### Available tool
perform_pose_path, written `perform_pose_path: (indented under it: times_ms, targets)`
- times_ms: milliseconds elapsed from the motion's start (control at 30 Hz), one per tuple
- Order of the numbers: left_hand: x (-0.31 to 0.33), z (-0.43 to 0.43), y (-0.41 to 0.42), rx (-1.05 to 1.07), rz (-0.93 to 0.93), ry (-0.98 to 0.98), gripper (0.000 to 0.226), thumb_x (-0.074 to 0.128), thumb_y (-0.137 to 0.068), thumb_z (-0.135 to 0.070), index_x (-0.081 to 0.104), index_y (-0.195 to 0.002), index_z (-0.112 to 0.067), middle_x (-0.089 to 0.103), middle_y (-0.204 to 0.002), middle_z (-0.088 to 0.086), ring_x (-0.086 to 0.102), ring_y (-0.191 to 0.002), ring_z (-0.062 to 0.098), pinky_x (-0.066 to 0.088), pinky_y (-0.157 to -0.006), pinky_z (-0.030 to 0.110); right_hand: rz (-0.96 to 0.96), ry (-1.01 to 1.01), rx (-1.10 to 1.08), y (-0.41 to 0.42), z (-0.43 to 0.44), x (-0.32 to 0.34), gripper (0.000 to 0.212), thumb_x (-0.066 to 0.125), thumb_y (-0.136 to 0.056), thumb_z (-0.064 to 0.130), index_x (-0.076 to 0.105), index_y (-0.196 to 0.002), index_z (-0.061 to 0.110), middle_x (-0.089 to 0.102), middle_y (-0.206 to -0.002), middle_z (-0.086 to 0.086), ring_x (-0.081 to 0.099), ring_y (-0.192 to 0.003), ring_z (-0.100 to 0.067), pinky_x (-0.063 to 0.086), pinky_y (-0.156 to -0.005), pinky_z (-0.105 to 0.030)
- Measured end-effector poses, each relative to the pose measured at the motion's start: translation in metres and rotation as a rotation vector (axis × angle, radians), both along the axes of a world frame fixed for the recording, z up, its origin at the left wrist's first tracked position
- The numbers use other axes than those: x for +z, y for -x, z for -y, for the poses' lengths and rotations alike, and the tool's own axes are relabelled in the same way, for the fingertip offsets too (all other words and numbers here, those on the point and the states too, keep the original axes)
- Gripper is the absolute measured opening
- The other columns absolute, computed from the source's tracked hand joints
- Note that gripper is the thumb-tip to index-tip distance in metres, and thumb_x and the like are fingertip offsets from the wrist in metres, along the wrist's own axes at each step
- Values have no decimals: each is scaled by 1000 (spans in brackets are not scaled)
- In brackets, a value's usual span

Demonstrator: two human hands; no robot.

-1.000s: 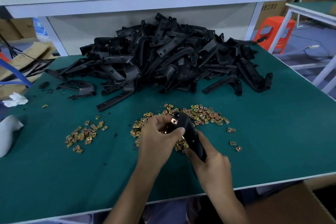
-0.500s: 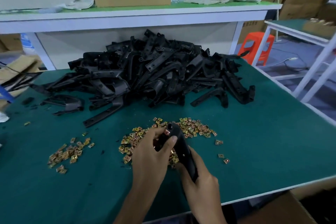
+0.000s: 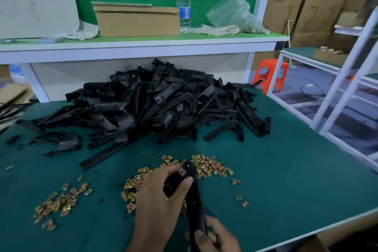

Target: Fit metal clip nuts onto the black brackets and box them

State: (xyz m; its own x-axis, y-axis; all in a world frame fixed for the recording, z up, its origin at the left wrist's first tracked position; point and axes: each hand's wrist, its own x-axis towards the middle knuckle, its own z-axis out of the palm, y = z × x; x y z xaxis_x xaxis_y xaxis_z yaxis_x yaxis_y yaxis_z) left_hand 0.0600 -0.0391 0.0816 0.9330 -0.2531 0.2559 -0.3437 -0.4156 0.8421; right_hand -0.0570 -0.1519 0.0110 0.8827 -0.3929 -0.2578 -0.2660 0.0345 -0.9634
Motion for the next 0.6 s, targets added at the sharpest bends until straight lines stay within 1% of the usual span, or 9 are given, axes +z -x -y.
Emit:
perform_pose_path:
  times_ms: [67,133,200,267,400,467,533,567,600]
  targets:
    - [3,-3,0,-49,-15,9,27,71,-82,-54,59,-105,-59,61,-110,-34,56,-108,-5,45,-89,21,34,-79,-17,-1,1,1,21,70,-93,21,69,-112,12,79,-93,-12,77,-85,-30,59,-80,-33]
    - [8,-6,1,-77,-10,13,39,71,-82,-56,51,-113,-69,53,-116,-43,51,-112,-13,42,-90,16,83,-171,-44,-3,0,3,34,72,-83,23,67,-114,10,78,-95,-17,77,-85,-35,61,-72,-34]
    - [8,-10,2,-75,15,28,41,72,-82,-54,50,-115,-67,53,-118,-41,51,-114,-12,43,-92,19,114,-246,-56,-4,-2,5,40,71,-77,24,66,-115,10,78,-97,-19,76,-84,-37,62,-64,-37]
    - [8,-13,4,-63,43,46,37,72,-82,-52,55,-113,-61,59,-115,-36,55,-113,-7,45,-91,22,130,-300,-75,-6,-2,6,43,71,-75,22,64,-115,7,77,-96,-21,76,-80,-37,61,-58,-38]
    - [9,-14,7,-70,89,68,30,71,-84,-48,57,-110,-55,64,-110,-31,59,-108,-4,46,-87,19,136,-284,-78,-7,-2,5,46,70,-76,27,64,-118,10,78,-98,-16,77,-86,-34,61,-61,-37]
    - [8,-13,8,-85,84,65,29,72,-86,-45,58,-109,-55,63,-110,-33,59,-108,-6,44,-84,13,136,-297,-90,-5,-3,4,47,70,-76,28,64,-119,12,78,-99,-16,77,-86,-34,61,-61,-37]
    - [9,-13,10,-102,74,92,27,74,-87,-41,60,-106,-54,62,-110,-35,59,-105,-9,45,-77,7,131,-312,-88,-2,-4,7,49,71,-74,30,63,-119,12,78,-99,-16,76,-85,-34,60,-61,-37]
    - [8,-13,10,-111,77,86,27,74,-87,-42,60,-107,-55,61,-111,-36,59,-105,-10,46,-74,7,130,-321,-93,0,-4,8,50,71,-74,30,62,-119,11,78,-99,-16,76,-85,-34,60,-61,-37]
    - [8,-13,10,-123,71,64,28,71,-86,-48,59,-110,-57,60,-112,-37,58,-105,-11,46,-75,9,135,-334,-104,3,-3,10,50,72,-74,31,62,-119,11,78,-99,-16,76,-85,-33,60,-62,-36]
